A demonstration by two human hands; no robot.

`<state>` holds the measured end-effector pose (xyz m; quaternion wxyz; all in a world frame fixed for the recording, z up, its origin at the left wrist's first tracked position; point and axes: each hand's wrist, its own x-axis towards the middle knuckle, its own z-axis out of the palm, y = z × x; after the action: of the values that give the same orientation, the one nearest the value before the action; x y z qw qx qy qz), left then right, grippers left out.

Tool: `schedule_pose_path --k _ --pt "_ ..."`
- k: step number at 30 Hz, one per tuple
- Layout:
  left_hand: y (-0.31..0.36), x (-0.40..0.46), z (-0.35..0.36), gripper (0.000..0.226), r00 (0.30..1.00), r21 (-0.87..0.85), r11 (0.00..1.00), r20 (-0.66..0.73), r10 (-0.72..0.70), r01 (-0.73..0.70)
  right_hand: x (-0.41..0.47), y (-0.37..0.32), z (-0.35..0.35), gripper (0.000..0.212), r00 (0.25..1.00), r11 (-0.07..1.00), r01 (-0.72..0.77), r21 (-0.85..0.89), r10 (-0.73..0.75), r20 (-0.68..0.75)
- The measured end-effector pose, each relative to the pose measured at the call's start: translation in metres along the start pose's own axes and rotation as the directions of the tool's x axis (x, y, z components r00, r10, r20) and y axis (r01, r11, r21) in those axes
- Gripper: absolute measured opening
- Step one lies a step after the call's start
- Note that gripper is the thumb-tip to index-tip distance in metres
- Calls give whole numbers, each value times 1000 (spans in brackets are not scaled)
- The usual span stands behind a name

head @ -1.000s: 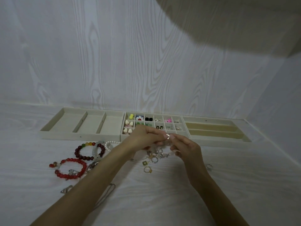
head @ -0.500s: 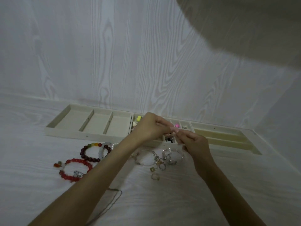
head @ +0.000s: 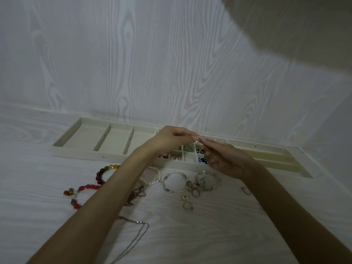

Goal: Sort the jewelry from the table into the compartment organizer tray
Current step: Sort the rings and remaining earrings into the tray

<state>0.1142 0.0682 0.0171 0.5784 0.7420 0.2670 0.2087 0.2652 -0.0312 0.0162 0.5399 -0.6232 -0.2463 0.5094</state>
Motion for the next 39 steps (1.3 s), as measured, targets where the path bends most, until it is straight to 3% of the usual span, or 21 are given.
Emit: schedule_pose_path --k 3,7,12,17,23,32,35,39 --pt "-1 1 -8 20 995 143 986 46 -91 84 2 -7 -2 22 997 958 70 -278 -76 -8" --pt "-3 0 -25 24 995 300 949 3 -101 95 7 -17 -1 20 968 670 215 -710 -240 66" --pt "-4 1 -41 22 993 312 945 -85 -80 102 24 -17 11 14 945 320 264 -910 -272 179" --pt "-7 2 -41 21 994 335 936 -70 -89 107 40 -14 21 7 963 133 172 -976 -232 138" --pt "-6 3 -38 28 993 339 934 -63 -100 115 46 -22 25 14 986 76 148 -986 -93 140" --pt "-3 0 -36 29 993 359 926 -62 -96 112 55 -28 28 44 999 49 -13 -999 32 -11" --pt "-1 -2 -35 28 994 371 922 -62 -95 112 52 -28 29 49 999 107 -43 -993 22 -41" --pt "-1 -3 -32 24 993 394 912 -68 -96 115 45 -20 24 47 995 278 -57 -959 -62 -76"
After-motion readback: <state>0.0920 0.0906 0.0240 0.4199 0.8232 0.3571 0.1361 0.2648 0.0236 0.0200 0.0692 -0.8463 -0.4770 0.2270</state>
